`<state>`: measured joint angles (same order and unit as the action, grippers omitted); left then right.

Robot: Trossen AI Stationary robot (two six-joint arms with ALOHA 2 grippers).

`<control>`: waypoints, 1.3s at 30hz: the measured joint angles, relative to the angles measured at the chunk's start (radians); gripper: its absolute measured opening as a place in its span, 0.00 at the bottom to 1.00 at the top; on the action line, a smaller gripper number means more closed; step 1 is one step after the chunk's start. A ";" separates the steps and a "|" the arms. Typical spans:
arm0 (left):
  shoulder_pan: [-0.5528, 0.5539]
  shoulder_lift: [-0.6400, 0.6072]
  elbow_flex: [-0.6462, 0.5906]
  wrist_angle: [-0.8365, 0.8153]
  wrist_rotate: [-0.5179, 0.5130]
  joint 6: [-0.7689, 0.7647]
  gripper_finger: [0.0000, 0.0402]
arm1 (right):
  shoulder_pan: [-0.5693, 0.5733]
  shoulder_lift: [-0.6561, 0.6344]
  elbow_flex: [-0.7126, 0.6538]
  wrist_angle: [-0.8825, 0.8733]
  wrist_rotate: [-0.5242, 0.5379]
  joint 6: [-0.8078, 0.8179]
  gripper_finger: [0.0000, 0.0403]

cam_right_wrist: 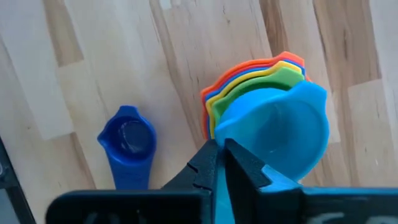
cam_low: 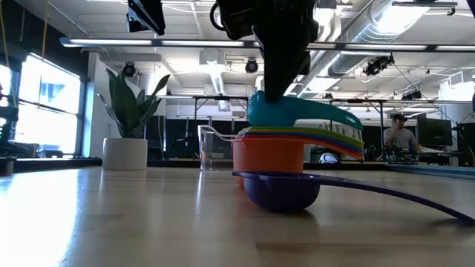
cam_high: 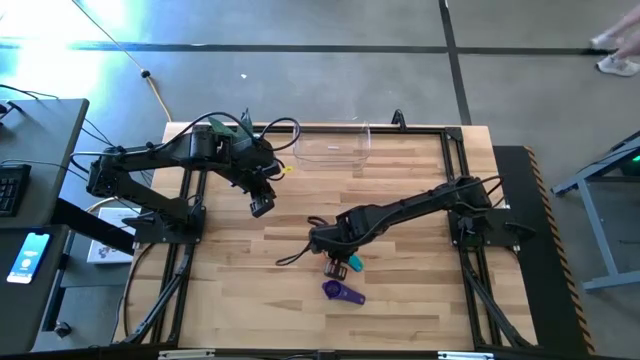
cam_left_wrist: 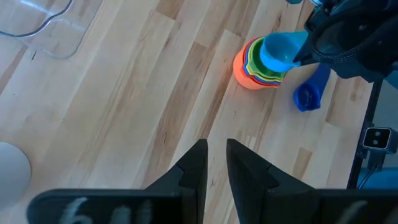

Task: Nest measuring cups in basket
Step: Stack the light blue measuring cup on top of the green measuring cup, then stack the dark blue measuring cup on top of the light blue measuring cup

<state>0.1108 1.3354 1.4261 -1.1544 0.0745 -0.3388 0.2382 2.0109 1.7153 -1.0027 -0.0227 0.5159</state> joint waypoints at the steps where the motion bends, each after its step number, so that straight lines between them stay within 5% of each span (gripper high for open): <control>1: 0.000 0.000 0.000 0.000 0.000 0.000 0.12 | 0.000 0.000 0.000 0.001 0.000 -0.001 0.05; 22: -0.010 0.000 0.000 0.000 0.000 -0.027 0.12 | 0.004 0.000 0.000 -0.032 -0.088 0.058 0.09; 39: -0.167 -0.002 0.000 -0.025 0.001 -0.027 0.12 | 0.115 0.000 0.000 0.106 -0.121 0.157 0.09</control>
<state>-0.0566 1.3332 1.4261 -1.1793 0.0757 -0.3656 0.3531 2.0109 1.7153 -0.8967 -0.1434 0.6730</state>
